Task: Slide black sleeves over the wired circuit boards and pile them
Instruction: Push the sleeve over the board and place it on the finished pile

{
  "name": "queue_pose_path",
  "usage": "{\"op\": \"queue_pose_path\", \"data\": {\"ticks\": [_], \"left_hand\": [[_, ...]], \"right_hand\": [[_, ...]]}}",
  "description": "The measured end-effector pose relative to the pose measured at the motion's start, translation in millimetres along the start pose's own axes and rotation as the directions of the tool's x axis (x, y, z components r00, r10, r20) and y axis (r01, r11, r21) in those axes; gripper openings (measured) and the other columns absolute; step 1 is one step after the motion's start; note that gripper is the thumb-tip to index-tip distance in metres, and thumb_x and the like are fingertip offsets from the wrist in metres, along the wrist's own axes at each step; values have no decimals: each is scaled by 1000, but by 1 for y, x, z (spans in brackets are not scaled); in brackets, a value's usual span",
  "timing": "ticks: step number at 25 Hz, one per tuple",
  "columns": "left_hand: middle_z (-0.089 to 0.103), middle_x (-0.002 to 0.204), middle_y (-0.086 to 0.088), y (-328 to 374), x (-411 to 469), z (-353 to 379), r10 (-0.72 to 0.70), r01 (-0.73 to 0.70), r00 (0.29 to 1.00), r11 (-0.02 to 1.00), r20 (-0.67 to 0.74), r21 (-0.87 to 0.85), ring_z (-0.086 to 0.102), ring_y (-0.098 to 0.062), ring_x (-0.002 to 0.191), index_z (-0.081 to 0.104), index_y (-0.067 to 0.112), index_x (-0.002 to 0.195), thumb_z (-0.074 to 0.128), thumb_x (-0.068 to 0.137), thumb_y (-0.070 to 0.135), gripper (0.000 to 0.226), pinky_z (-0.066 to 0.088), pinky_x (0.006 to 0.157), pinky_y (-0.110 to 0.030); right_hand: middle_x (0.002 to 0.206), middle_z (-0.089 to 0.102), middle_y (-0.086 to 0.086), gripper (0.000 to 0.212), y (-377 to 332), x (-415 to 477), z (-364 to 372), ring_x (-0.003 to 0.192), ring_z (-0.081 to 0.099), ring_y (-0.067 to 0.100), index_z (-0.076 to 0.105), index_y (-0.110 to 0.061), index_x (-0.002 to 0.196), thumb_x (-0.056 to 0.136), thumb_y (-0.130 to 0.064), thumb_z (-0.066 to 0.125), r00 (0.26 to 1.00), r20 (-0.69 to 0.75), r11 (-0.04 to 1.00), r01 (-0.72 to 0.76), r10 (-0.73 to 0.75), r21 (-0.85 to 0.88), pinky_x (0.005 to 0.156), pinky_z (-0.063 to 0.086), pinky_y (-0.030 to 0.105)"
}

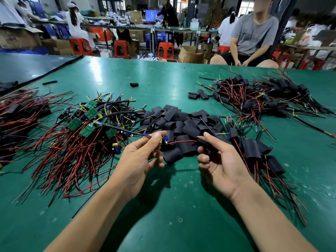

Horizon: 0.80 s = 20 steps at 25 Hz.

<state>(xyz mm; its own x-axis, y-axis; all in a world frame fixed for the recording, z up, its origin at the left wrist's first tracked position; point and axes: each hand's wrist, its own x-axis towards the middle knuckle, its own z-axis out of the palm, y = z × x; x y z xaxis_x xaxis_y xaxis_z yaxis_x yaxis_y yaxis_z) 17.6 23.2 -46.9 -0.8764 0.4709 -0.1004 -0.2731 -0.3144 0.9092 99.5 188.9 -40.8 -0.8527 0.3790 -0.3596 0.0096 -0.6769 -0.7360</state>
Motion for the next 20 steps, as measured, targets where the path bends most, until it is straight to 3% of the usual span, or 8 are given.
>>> {"op": "queue_pose_path", "data": {"ticks": [3, 6, 10, 15, 20], "left_hand": [[62, 72, -2, 4, 0, -1, -72, 72, 997, 994, 8, -78, 54, -11, 53, 68, 6, 91, 69, 83, 22, 18, 50, 47, -22], [67, 75, -2, 7, 0, -3, -125, 128, 992, 986, 31, -106, 56, -10, 53, 66, 10, 88, 68, 85, 18, 8, 52, 50, -21], [70, 74, -3, 8, 1, -2, -174, 170, 985, 975, -9, -145, 59, -11, 55, 67, 8, 88, 74, 72, 15, 19, 55, 52, -21], [69, 74, -3, 10, 2, -5, -146, 143, 989, 975, -8, -171, 60, -11, 53, 60, 12, 98, 75, 73, 18, 30, 54, 51, -20], [73, 78, -9, 6, -2, 0, -90, 95, 995, 988, 51, -125, 63, -15, 52, 65, 9, 93, 74, 71, 16, 25, 53, 48, -22]], "right_hand": [[71, 65, 6, 17, -3, -1, -3, 43, 45, 8, 79, -13, 78, 70, -28, 75, 993, 98, 997, 61, -65, 47, 37, 37, 17], [81, 67, 7, 34, -3, -1, -6, 46, 48, 7, 79, -10, 94, 67, -31, 81, 968, 233, 988, 64, -95, 137, 41, 42, 16], [88, 70, 7, 51, -2, 1, -11, 52, 53, 7, 77, -8, 97, 55, -29, 97, 929, 347, 979, 62, -128, 194, 47, 48, 18], [84, 68, 3, 31, 0, 2, -10, 52, 51, 7, 80, -14, 95, 71, -33, 80, 940, 316, 991, 109, -128, 77, 49, 46, 18], [84, 68, 5, 39, 14, 1, -2, 52, 52, 11, 78, -15, 103, 67, -29, 80, 934, 325, 975, 193, -148, -113, 50, 48, 19]]}}
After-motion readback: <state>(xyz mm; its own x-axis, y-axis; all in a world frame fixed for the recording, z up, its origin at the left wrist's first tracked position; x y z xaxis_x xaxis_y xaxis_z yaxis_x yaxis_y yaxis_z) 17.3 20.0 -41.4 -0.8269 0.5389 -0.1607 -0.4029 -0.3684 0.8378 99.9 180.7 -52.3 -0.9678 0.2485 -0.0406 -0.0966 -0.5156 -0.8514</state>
